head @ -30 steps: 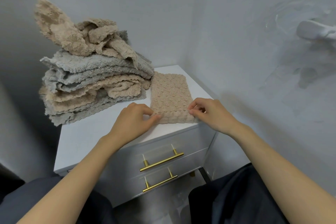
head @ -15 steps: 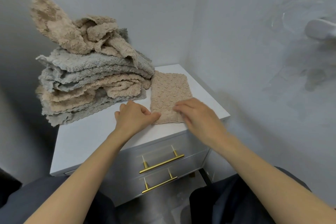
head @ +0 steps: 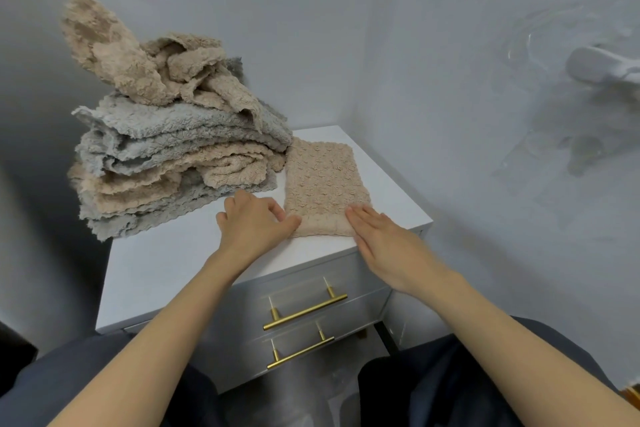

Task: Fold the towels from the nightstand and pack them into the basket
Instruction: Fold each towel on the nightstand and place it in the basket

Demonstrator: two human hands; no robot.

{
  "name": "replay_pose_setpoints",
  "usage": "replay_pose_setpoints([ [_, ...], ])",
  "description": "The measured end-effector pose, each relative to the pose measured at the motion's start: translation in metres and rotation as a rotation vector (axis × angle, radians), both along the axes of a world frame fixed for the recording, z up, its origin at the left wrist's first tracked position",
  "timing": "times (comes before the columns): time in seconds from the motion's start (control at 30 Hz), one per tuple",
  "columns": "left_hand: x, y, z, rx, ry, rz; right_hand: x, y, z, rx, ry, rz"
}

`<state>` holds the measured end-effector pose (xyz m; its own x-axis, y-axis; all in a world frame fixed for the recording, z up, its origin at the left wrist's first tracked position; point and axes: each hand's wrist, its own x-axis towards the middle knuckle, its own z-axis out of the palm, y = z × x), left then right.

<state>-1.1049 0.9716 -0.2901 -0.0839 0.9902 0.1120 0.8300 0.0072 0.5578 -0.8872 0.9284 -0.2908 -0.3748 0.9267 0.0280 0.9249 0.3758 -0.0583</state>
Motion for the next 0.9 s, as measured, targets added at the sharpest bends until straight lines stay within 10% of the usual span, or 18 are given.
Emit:
replay_pose_setpoints([
  [0.23, -0.004, -0.013, 0.003, 0.448, 0.154, -0.505, 0.013, 0.003, 0.005, -0.019, -0.023, 0.038],
  [0.67, -0.016, -0.015, 0.001, 0.335, 0.185, -0.449, 0.02, 0.006, 0.01, 0.171, 0.163, 0.092],
  [0.9, -0.013, -0.008, 0.003, 0.085, -0.164, -0.311, 0.016, 0.012, 0.015, 0.117, 0.391, -0.072],
])
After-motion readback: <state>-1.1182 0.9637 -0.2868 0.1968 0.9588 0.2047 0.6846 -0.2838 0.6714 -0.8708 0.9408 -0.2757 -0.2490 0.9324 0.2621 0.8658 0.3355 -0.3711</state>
